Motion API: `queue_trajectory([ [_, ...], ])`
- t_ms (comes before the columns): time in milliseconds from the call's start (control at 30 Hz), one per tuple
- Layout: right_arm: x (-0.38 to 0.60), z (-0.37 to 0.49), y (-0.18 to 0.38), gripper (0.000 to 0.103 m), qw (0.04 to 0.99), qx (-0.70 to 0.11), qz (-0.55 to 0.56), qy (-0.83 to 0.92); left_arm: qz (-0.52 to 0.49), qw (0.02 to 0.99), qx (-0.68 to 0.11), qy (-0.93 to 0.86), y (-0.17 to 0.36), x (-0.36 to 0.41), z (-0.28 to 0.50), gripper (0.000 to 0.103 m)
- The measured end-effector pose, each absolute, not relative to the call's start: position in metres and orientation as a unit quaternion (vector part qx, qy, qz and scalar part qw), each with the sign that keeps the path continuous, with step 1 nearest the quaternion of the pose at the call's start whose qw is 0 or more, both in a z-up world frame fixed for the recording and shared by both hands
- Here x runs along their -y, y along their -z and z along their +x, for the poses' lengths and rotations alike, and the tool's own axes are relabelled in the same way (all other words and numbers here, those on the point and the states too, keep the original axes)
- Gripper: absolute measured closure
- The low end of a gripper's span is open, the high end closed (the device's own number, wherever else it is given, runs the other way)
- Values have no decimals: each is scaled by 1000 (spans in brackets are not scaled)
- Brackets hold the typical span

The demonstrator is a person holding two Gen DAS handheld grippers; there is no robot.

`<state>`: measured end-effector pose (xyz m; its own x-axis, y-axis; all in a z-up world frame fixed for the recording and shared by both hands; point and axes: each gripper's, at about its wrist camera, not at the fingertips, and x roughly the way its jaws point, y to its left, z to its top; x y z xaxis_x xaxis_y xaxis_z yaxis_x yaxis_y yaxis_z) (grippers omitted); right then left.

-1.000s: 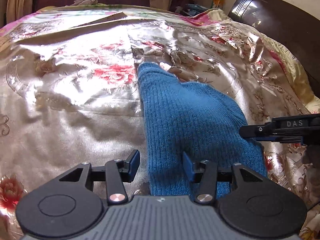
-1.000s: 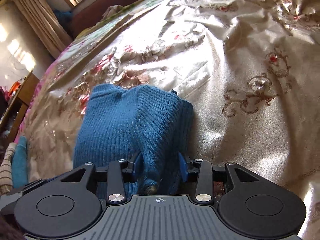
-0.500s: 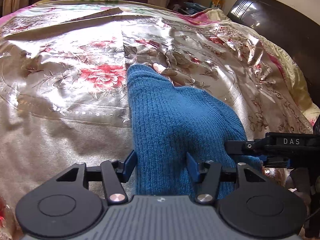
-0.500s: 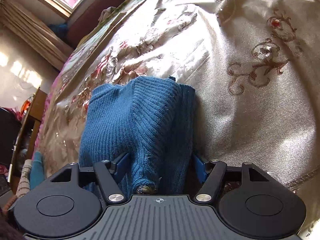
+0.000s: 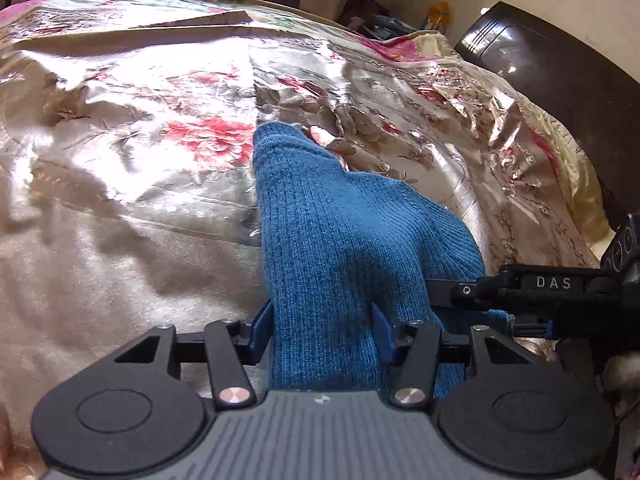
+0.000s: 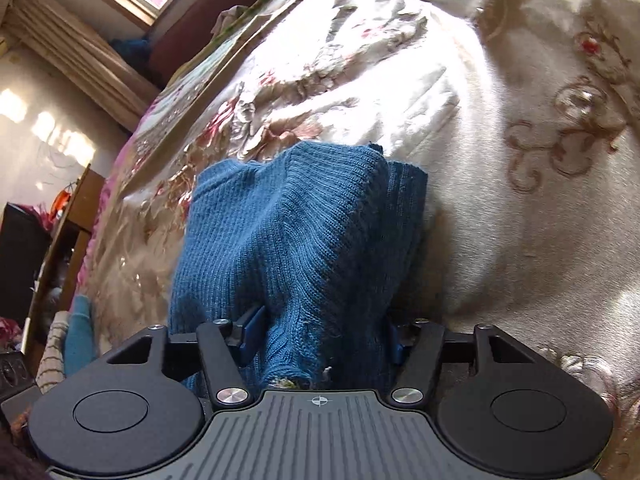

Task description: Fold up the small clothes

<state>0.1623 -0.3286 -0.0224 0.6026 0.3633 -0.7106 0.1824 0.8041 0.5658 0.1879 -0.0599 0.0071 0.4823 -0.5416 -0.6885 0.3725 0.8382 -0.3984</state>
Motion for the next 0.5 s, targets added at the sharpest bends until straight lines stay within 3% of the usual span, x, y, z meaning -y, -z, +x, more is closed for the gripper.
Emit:
queue_trajectory([
  [67, 325, 165, 21, 52, 840, -441, 308, -64, -102, 860, -430, 256, -7, 51, 186, 48],
  [500, 343, 140, -3, 53, 858, -448, 250, -5, -42, 876, -418, 238, -23, 59, 158, 48],
])
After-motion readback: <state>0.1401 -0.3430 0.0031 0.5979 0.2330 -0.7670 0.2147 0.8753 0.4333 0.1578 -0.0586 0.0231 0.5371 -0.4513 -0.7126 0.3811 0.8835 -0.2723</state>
